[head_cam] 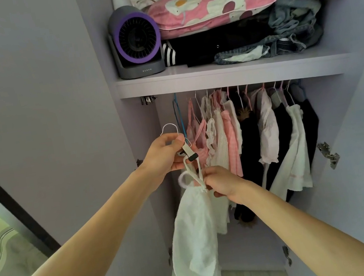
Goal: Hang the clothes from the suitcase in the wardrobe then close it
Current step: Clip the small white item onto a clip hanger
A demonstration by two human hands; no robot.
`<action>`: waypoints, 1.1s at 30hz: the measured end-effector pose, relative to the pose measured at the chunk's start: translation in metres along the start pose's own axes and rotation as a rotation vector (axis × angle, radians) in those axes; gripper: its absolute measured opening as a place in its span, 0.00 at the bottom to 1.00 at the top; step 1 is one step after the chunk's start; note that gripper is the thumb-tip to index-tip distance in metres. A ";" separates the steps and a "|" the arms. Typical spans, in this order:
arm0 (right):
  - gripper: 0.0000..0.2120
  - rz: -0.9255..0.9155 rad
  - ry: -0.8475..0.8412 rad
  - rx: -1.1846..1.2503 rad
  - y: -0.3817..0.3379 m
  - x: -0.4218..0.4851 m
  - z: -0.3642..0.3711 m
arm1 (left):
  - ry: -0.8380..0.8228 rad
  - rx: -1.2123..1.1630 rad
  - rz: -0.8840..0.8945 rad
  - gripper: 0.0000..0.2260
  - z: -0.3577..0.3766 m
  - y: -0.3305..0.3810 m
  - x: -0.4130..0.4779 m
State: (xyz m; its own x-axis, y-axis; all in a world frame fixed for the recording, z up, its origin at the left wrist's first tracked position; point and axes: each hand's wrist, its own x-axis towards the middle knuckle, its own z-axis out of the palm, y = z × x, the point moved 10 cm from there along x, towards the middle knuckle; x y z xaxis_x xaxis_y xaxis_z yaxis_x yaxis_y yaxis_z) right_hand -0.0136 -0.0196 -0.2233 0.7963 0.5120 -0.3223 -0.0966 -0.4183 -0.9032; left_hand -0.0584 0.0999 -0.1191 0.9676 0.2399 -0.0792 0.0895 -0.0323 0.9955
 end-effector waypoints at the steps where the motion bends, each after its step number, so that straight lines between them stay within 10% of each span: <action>1: 0.08 -0.040 0.044 0.093 -0.003 0.000 -0.004 | 0.014 -0.010 0.000 0.09 -0.004 -0.002 -0.001; 17: 0.10 -0.312 0.355 0.578 -0.028 -0.034 -0.063 | 0.134 -0.110 -0.027 0.13 -0.020 -0.016 -0.005; 33: 0.10 -0.427 0.376 0.160 -0.046 -0.060 -0.041 | 0.114 -0.304 -0.027 0.14 0.008 -0.018 -0.007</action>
State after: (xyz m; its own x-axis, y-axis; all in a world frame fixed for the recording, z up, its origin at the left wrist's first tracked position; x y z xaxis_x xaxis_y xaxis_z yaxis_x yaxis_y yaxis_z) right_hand -0.0320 -0.0618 -0.1506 0.9387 0.2971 0.1751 0.2132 -0.1008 -0.9718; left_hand -0.0651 0.0908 -0.1370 0.9315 0.3446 -0.1165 0.0234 0.2628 0.9646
